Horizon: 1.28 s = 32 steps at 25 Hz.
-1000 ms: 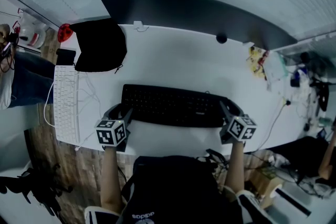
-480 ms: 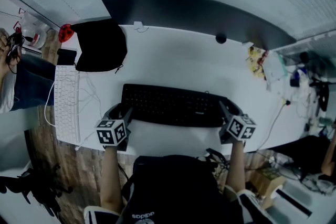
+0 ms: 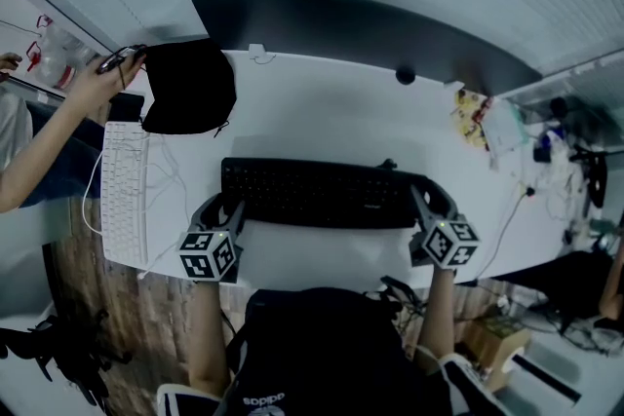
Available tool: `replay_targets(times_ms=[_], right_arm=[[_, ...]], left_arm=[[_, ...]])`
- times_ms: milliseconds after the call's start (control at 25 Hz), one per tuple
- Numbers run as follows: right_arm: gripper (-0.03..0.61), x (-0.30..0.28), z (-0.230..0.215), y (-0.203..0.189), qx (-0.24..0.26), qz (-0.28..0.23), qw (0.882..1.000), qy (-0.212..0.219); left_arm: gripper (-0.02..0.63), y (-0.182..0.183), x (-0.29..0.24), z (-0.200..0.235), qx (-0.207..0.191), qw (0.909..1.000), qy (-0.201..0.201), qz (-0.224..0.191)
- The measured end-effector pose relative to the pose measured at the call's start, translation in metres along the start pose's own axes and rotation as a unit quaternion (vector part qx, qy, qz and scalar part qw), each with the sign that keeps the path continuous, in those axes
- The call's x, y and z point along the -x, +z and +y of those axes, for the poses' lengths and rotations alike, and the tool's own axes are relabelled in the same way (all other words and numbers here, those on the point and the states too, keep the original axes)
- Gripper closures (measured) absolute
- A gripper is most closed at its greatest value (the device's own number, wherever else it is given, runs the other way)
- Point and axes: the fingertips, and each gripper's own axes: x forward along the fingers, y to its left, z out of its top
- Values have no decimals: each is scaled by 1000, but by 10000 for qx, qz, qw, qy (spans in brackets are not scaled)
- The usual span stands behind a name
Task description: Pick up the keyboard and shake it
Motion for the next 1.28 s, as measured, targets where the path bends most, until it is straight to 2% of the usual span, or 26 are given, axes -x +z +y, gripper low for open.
replay_targets(times_ms=[240, 640, 960, 1280], right_arm=[[394, 15, 8, 31, 258, -493, 9984, -17], [394, 46, 30, 90, 715, -1285, 9891, 108], [394, 87, 51, 128, 1049, -1868, 9766, 201], [394, 136, 75, 161, 1625, -2314, 9588, 279]], left_arm=[[413, 25, 10, -5, -164, 9982, -117, -559], [414, 75, 35, -18, -359, 9894, -253, -1382], [413, 108, 72, -34, -533, 9779, -343, -1991], [413, 119, 115, -50, -578, 9655, -391, -2510]])
